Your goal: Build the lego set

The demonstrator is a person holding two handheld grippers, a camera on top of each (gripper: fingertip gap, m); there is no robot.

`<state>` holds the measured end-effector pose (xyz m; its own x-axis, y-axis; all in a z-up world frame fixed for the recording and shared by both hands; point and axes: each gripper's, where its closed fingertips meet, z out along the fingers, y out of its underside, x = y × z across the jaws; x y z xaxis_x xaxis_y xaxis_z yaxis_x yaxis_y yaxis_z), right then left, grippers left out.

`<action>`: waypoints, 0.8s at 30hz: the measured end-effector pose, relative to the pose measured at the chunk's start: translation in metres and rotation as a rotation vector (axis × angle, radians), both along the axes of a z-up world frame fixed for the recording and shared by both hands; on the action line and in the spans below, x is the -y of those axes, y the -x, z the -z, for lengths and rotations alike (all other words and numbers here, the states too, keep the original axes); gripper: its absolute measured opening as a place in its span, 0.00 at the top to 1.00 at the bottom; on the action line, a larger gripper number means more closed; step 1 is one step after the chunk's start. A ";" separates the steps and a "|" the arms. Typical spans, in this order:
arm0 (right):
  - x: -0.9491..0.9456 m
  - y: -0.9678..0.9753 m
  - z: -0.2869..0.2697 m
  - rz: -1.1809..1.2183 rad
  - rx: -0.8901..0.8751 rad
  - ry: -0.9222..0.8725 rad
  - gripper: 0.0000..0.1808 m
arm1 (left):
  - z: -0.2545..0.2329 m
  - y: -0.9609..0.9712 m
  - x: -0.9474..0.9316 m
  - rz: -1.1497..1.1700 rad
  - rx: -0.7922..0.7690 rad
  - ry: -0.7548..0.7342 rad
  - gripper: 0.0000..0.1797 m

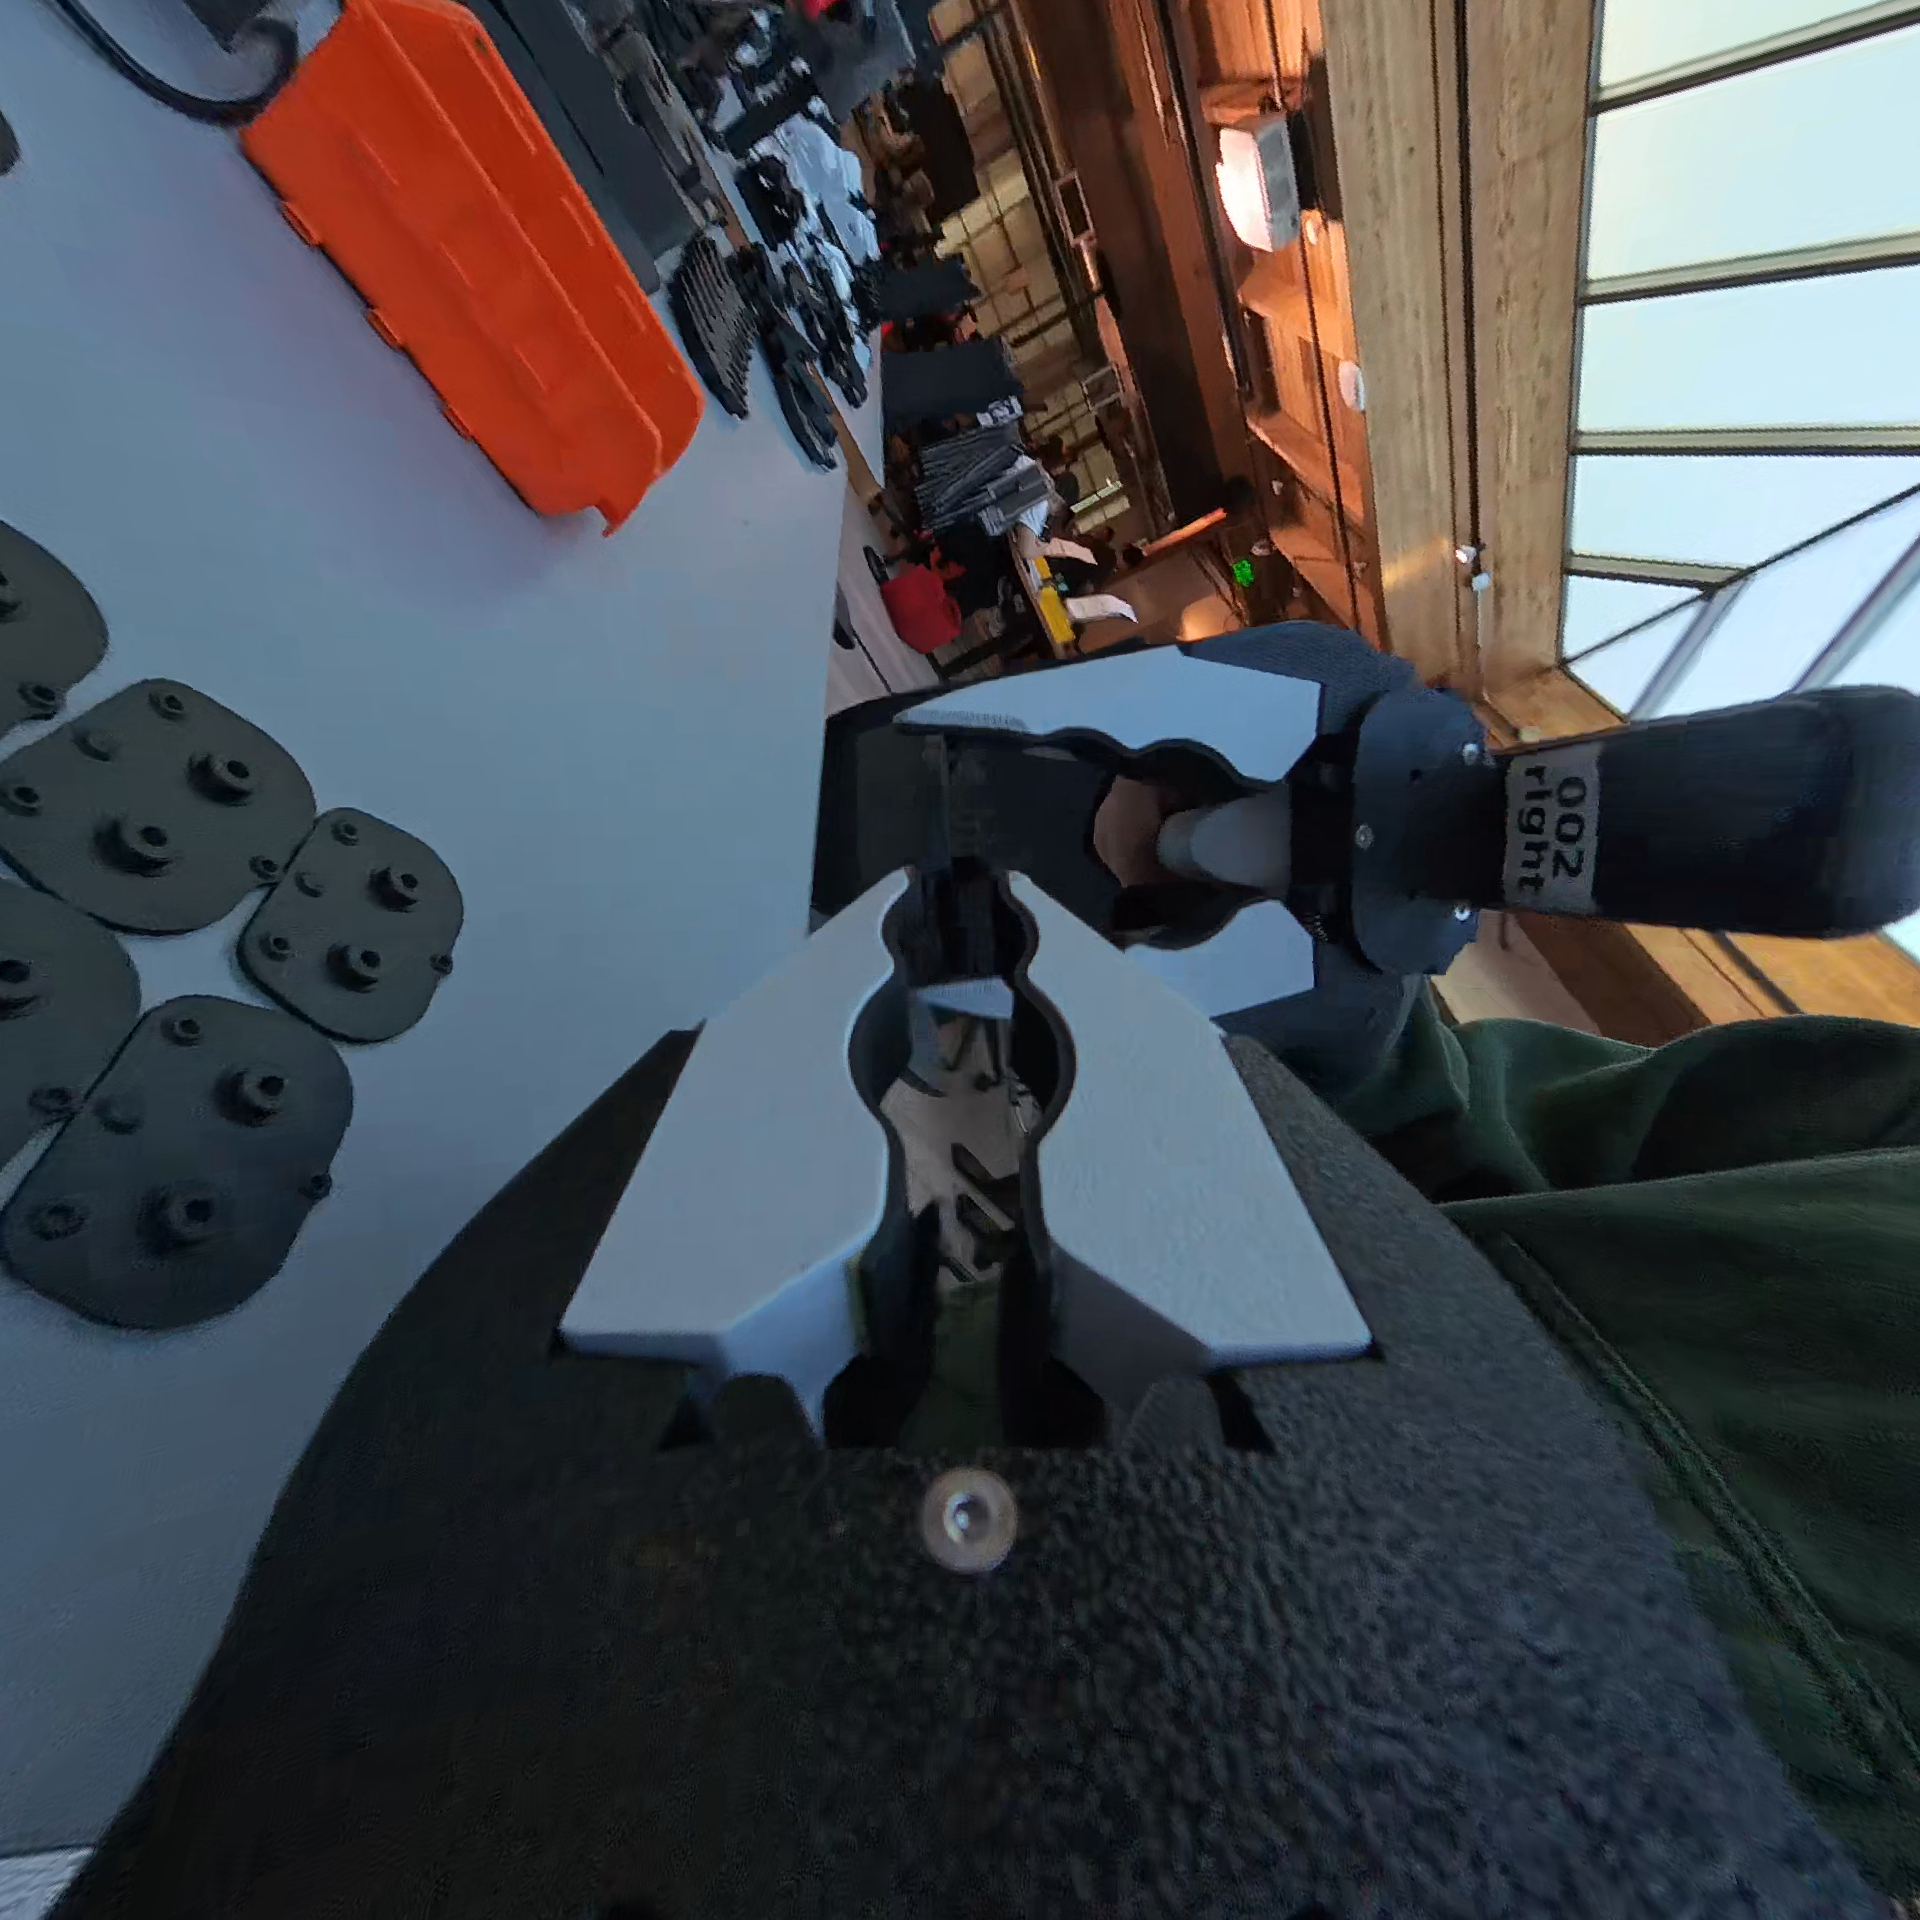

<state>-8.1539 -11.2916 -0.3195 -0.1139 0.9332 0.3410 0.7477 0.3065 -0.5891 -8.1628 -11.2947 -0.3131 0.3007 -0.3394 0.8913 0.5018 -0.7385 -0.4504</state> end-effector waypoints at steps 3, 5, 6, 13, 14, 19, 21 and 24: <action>-0.044 -0.022 0.031 0.050 0.014 0.096 0.72 | 0.011 0.026 -0.007 -0.156 -0.040 0.011 0.93; -0.076 -0.038 0.067 0.059 0.104 0.130 0.72 | 0.021 0.045 -0.005 -0.248 -0.077 0.031 0.93; -0.088 -0.045 0.084 0.056 0.146 0.148 0.72 | 0.026 0.052 -0.002 -0.285 -0.093 0.043 0.94; -0.140 -0.045 0.150 -0.012 0.296 0.224 0.72 | 0.041 0.085 0.028 -0.464 -0.149 0.115 0.95; -0.144 -0.042 0.153 -0.024 0.304 0.219 0.72 | 0.042 0.088 0.031 -0.482 -0.161 0.120 0.95; -0.156 -0.032 0.156 -0.042 0.315 0.246 0.72 | 0.044 0.105 0.042 -0.562 -0.221 0.139 1.00; -0.156 -0.032 0.157 -0.029 0.328 0.264 0.65 | 0.043 0.107 0.045 -0.573 -0.244 0.143 1.00; -0.161 -0.043 0.158 0.007 0.342 0.276 0.61 | 0.044 0.108 0.053 -0.582 -0.268 0.150 1.00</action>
<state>-8.1110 -11.1304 -0.4777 -0.1699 0.9852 0.0221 0.9154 0.1661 -0.3667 -8.2706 -11.3475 -0.3575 0.6161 0.0678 0.7848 0.7229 -0.4445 -0.5291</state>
